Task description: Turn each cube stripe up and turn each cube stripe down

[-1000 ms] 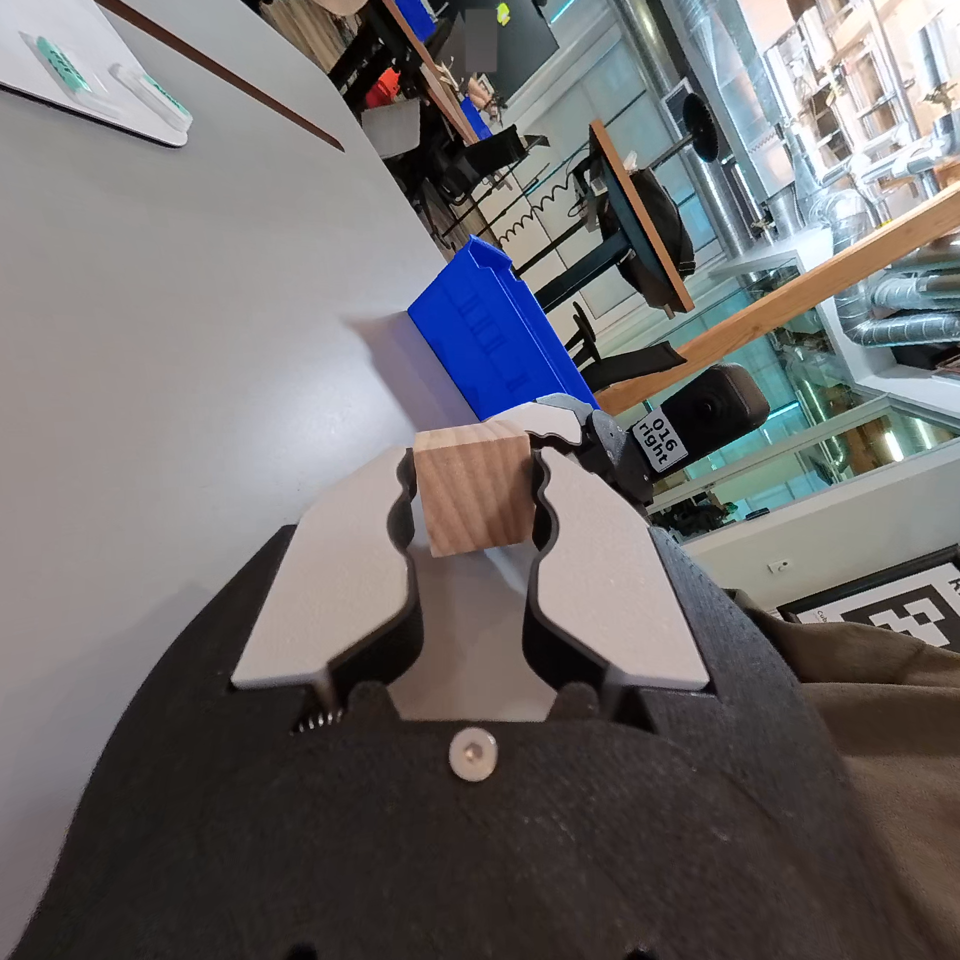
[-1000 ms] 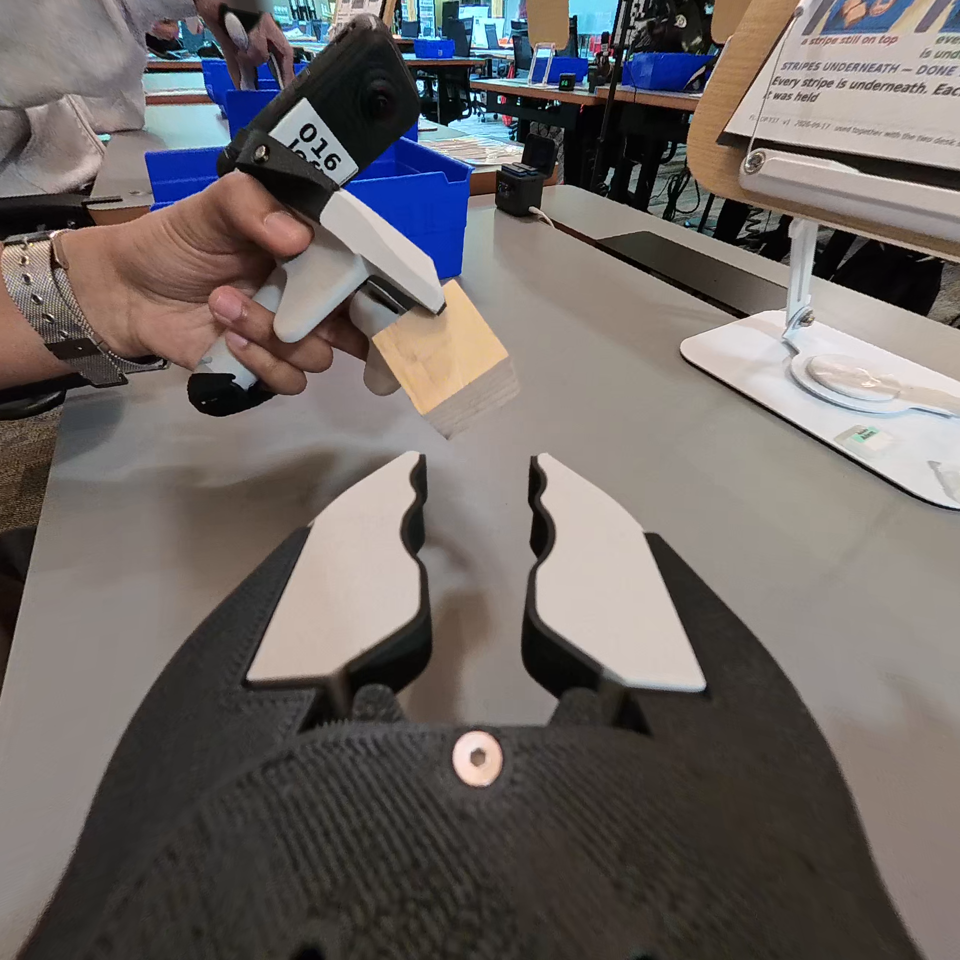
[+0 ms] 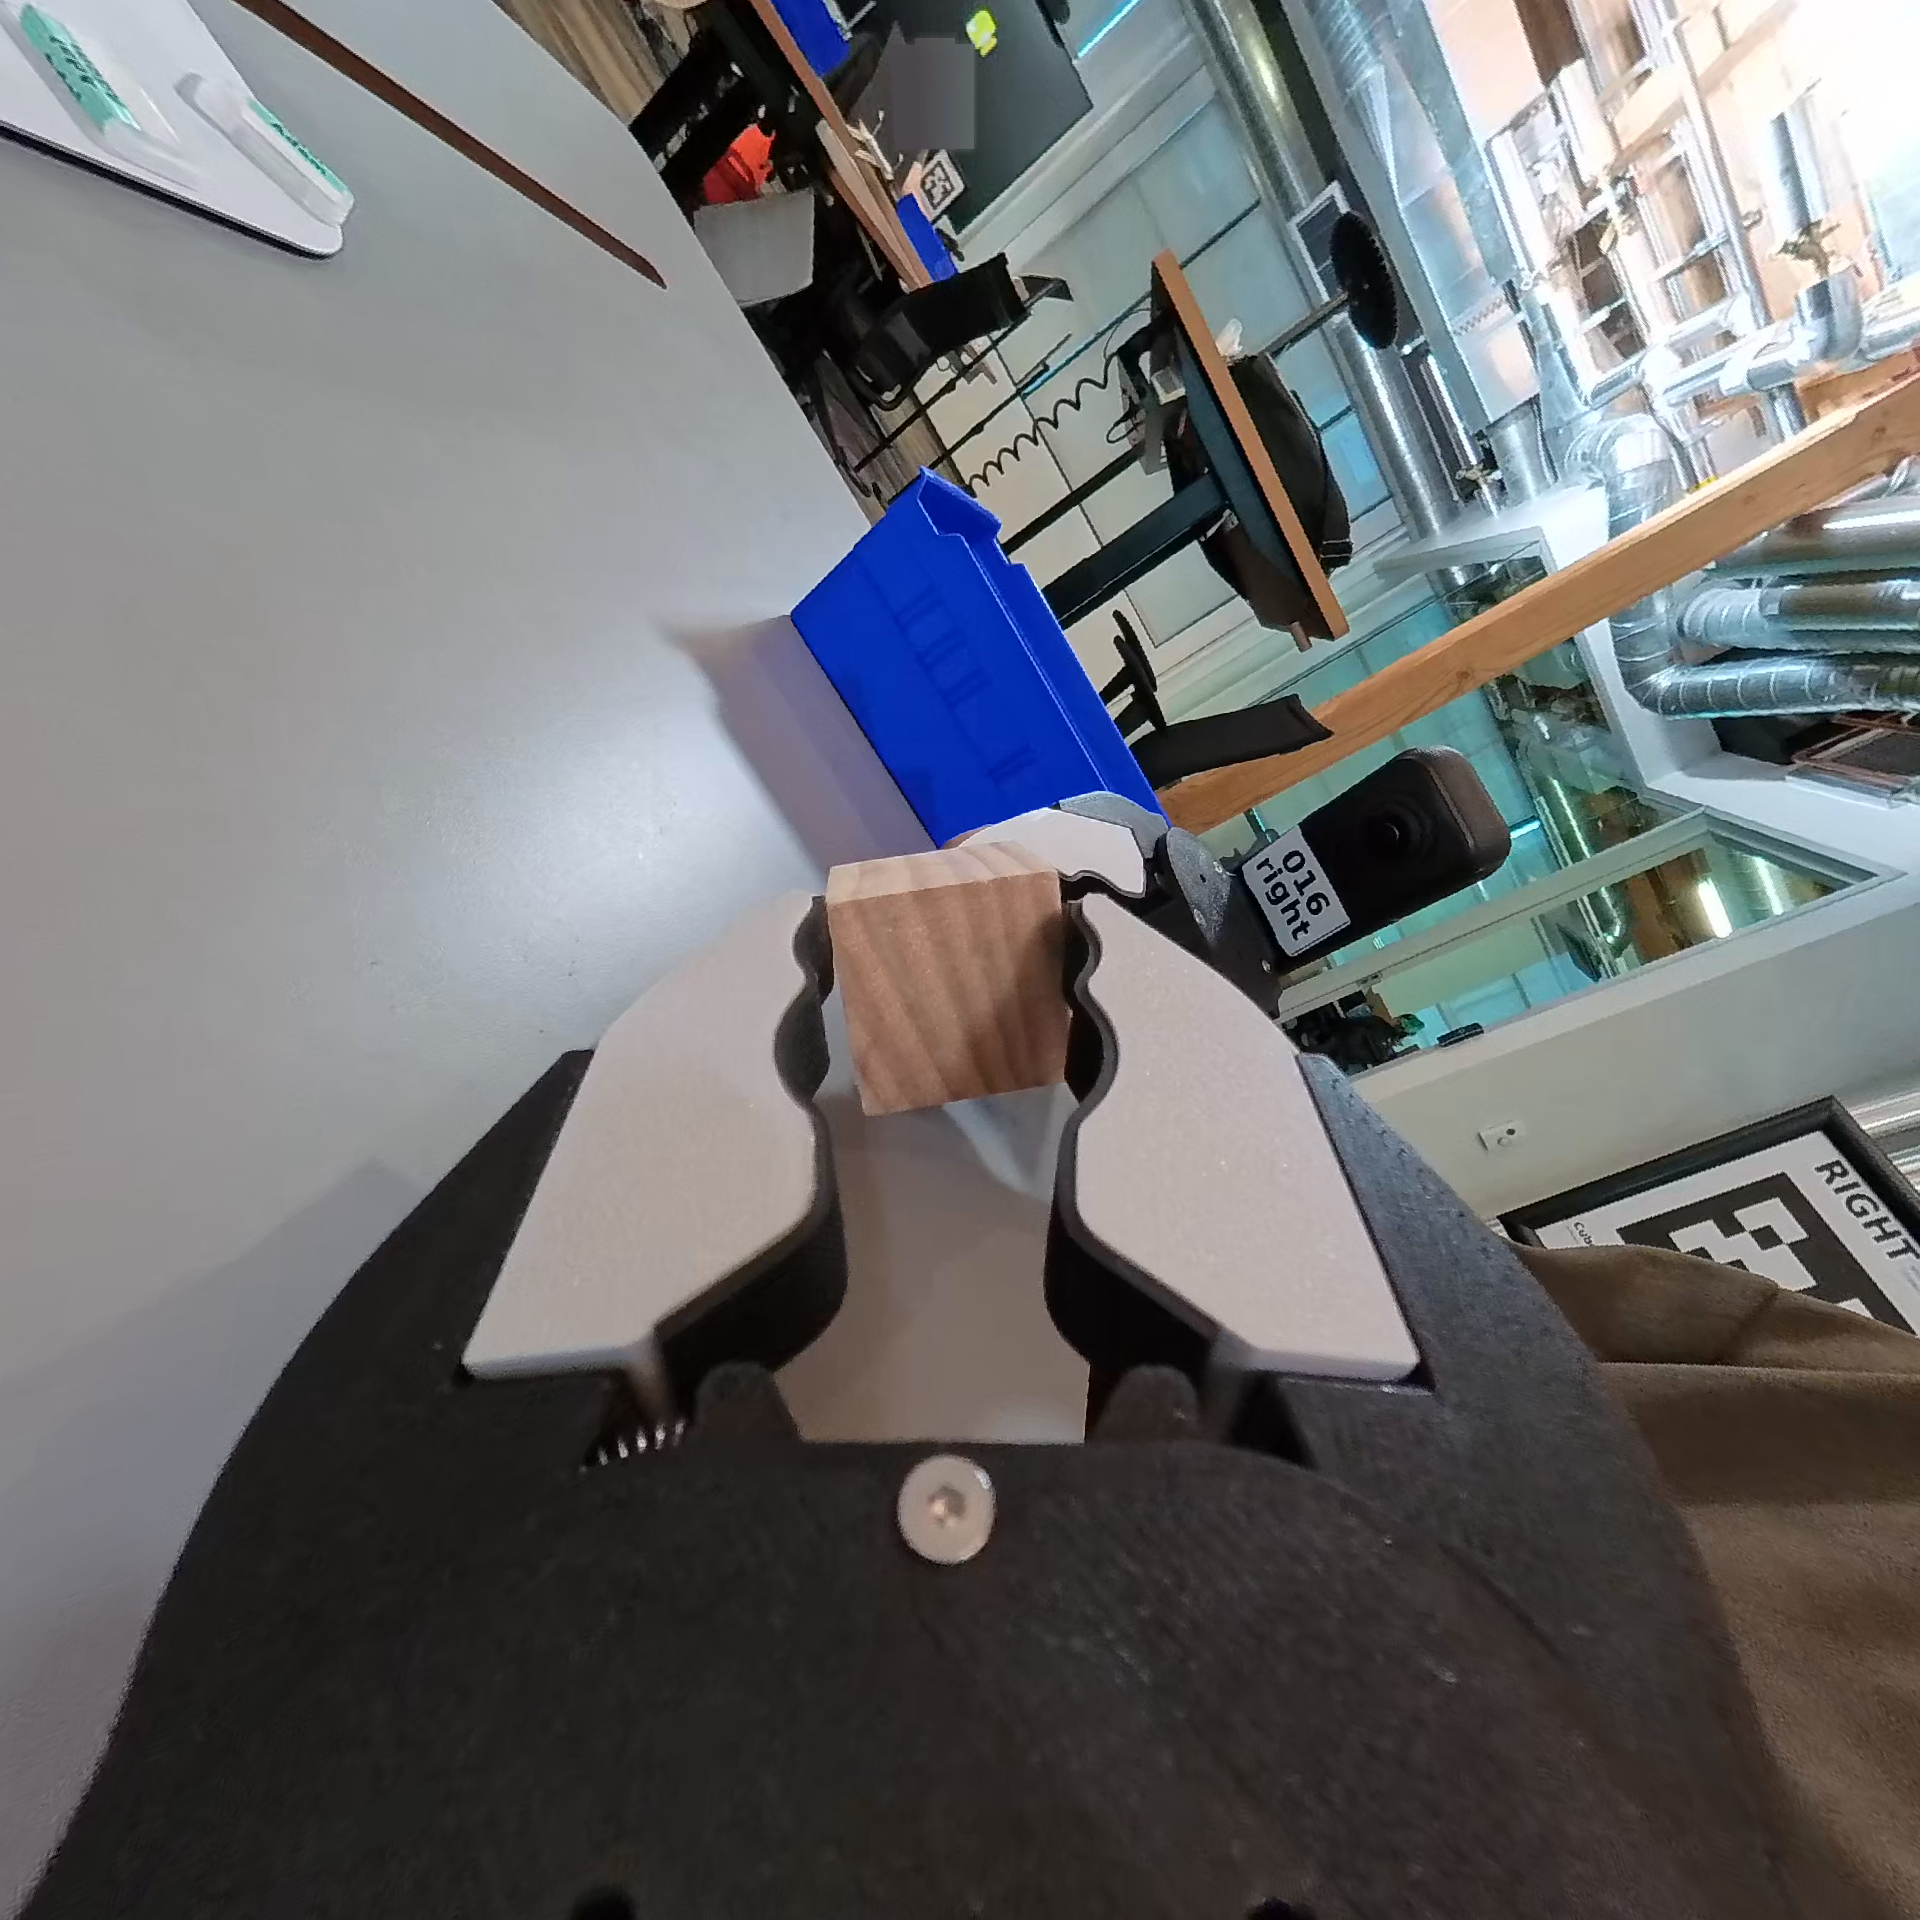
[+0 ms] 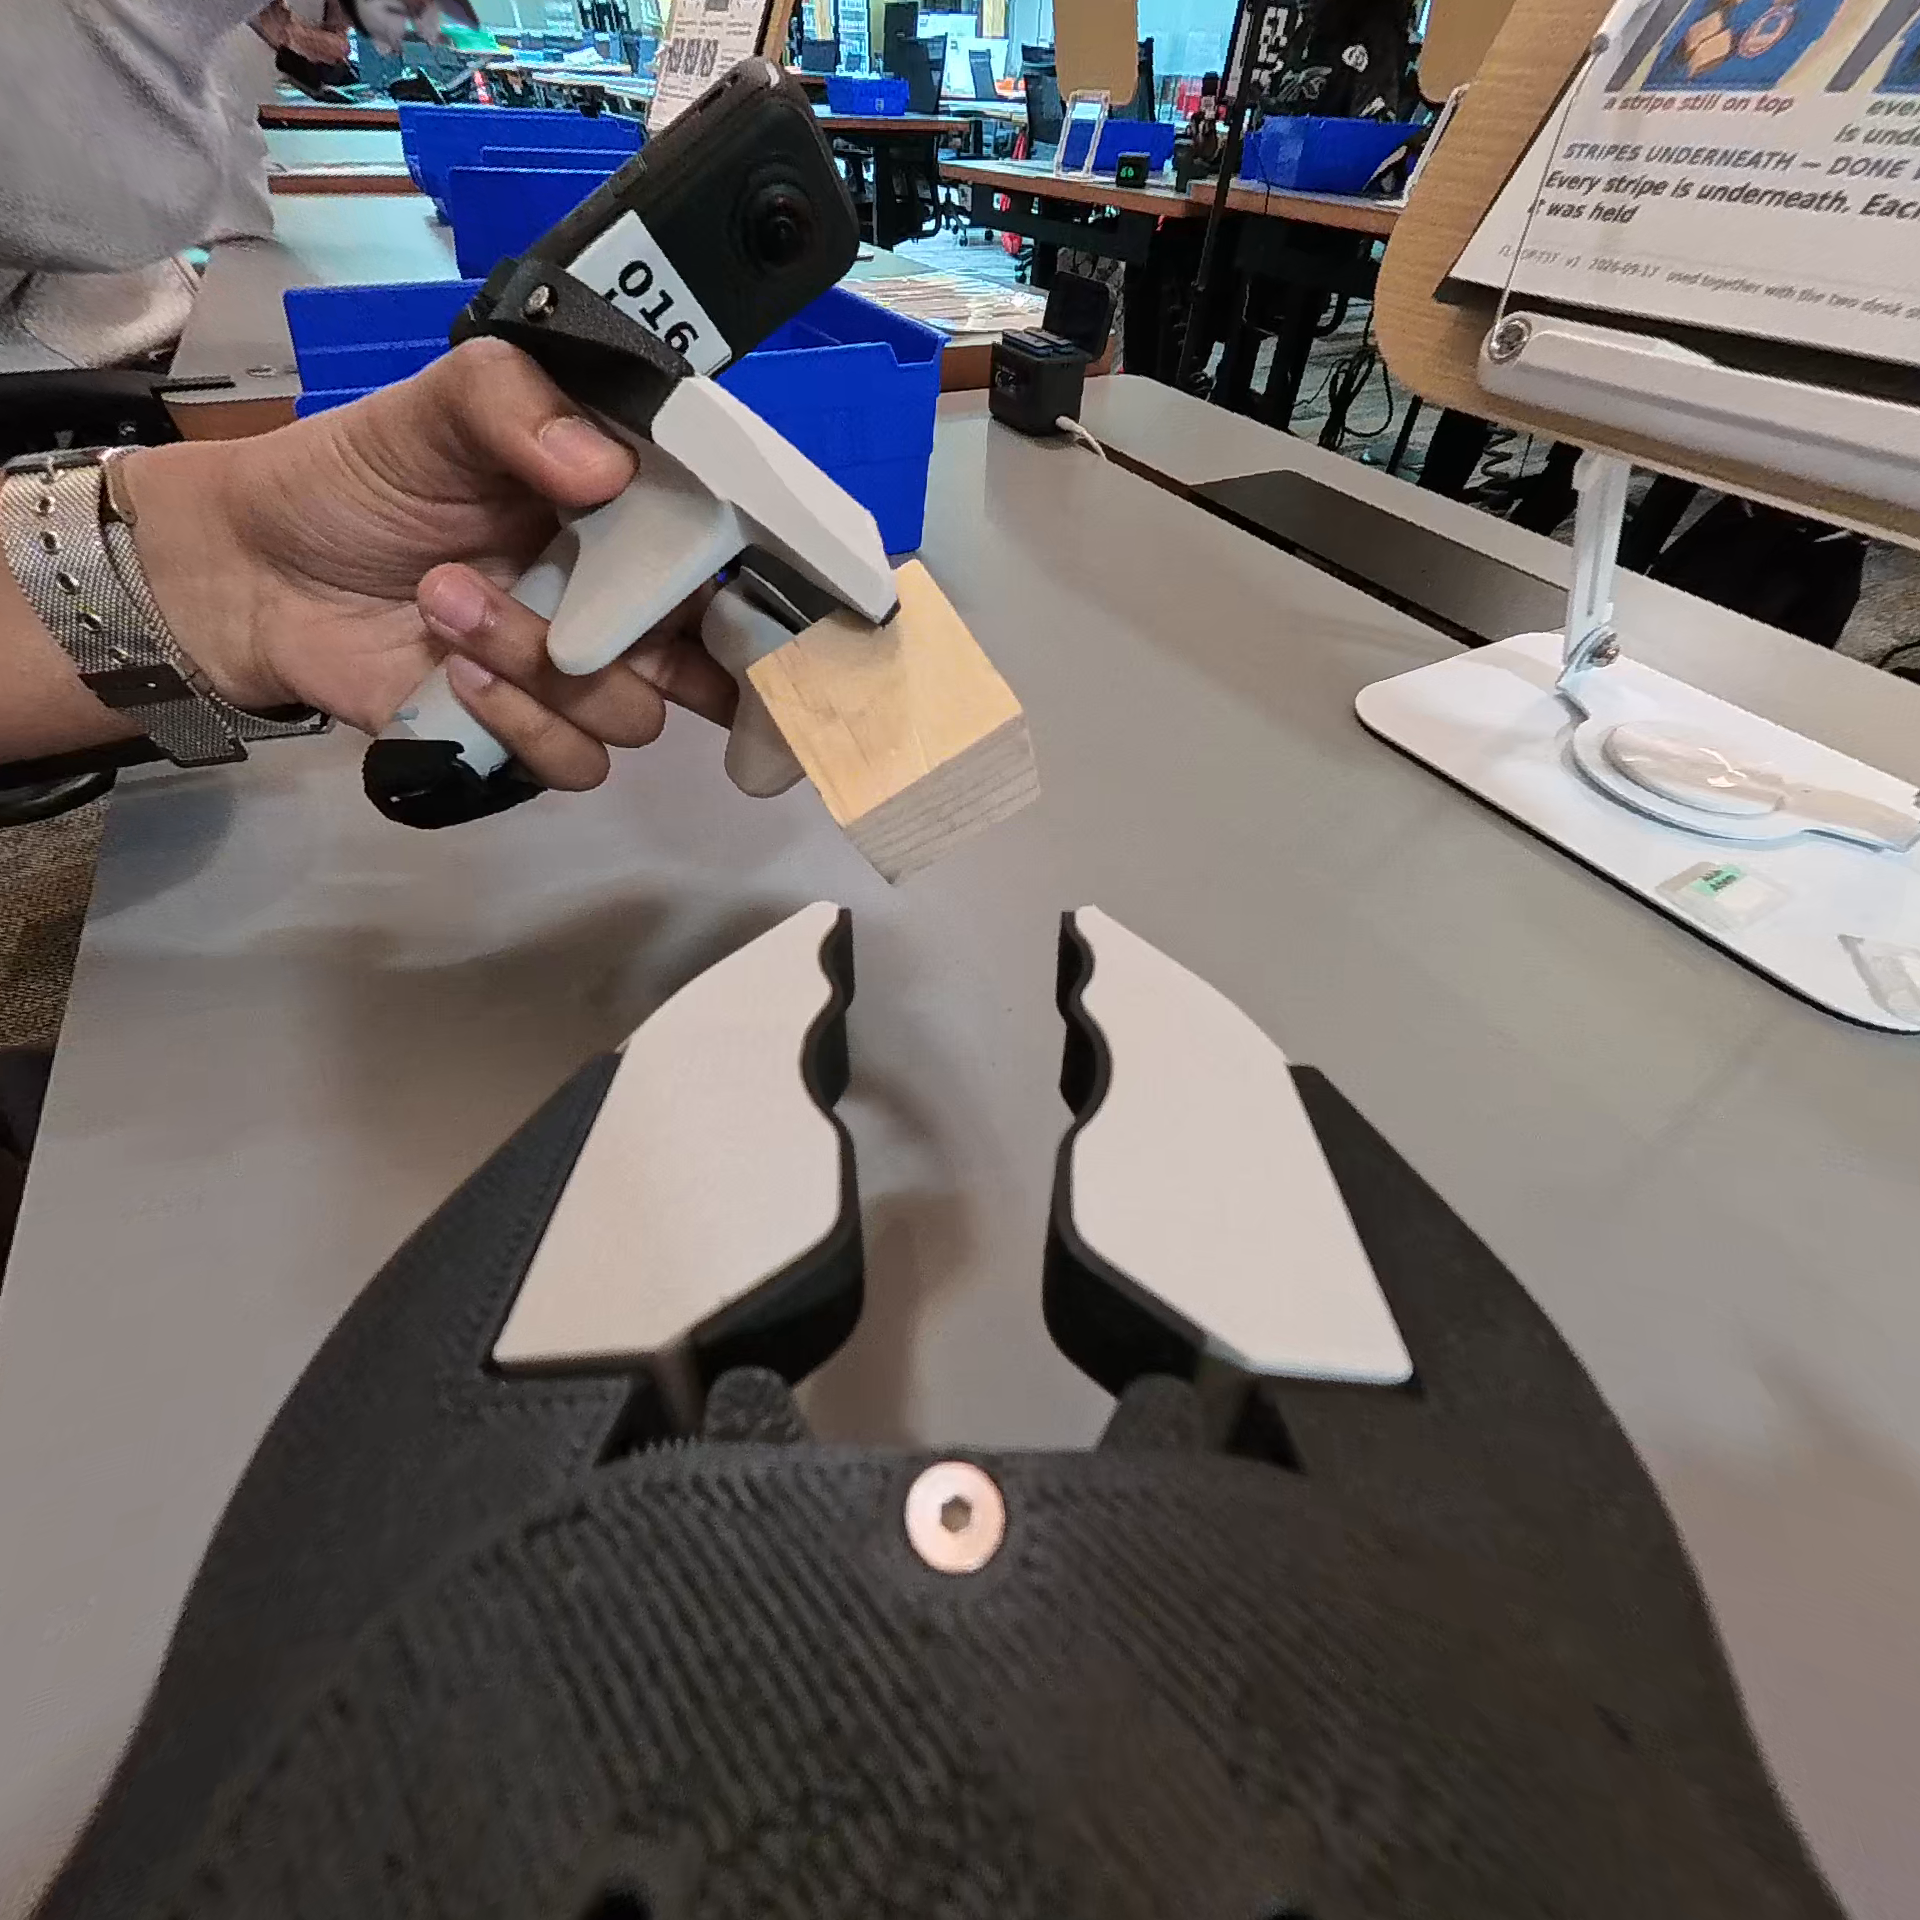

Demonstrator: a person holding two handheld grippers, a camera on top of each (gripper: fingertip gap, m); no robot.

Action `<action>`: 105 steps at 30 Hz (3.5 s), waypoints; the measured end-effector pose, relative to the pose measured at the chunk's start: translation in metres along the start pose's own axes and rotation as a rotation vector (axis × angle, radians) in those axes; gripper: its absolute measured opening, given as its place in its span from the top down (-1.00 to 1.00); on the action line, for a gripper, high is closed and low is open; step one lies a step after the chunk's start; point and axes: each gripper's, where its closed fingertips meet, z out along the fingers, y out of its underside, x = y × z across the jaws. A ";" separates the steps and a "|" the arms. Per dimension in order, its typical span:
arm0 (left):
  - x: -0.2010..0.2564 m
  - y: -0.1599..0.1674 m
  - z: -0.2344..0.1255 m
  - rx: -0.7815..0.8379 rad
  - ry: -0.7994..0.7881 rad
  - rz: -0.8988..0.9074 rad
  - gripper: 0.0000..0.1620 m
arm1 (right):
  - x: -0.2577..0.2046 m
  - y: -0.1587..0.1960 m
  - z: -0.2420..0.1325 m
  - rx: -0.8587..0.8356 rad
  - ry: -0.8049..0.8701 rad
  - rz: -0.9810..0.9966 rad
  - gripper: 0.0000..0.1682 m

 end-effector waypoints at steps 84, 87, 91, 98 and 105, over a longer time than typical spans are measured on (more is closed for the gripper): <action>0.024 -0.015 0.018 0.257 0.107 -0.087 0.16 | 0.029 -0.072 -0.034 0.230 0.284 -0.115 0.44; 0.019 -0.017 0.016 0.259 0.082 -0.073 0.16 | 0.042 -0.080 -0.048 0.255 0.275 -0.065 0.44; 0.015 -0.017 0.015 0.256 0.079 -0.078 0.17 | 0.060 -0.092 -0.067 0.275 0.283 -0.030 0.44; 0.011 -0.014 0.016 0.224 0.034 -0.020 0.17 | 0.089 -0.100 -0.095 0.176 0.338 -0.062 0.44; 0.007 -0.010 0.018 0.194 -0.006 0.028 0.17 | 0.127 -0.097 -0.136 0.065 0.404 0.042 0.44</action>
